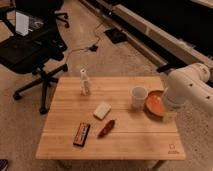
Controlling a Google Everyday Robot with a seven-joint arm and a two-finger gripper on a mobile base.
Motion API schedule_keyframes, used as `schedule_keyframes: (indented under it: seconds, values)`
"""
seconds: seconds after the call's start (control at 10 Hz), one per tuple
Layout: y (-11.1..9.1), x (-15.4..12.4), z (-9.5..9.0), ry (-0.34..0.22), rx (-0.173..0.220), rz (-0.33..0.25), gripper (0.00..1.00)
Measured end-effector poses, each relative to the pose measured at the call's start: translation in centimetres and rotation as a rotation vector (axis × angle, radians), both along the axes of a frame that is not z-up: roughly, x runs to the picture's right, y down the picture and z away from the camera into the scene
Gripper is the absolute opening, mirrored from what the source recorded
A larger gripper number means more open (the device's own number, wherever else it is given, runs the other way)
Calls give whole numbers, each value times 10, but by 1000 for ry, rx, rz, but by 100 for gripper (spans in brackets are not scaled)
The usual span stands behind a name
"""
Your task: Place the ceramic cup in the ceramic bowl
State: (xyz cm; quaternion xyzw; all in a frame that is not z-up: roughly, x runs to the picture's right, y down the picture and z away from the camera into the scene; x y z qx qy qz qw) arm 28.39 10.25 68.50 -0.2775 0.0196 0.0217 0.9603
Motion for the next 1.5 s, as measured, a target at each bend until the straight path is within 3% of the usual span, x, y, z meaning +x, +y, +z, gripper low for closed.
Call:
schedule_keyframes:
  seconds: [1.3,1.4,1.5]
  values:
    - [0,0,0,0,0,0,65]
    - [0,0,0,1,0,-1,63]
    - [3,-6,6,6,-13,-30,51]
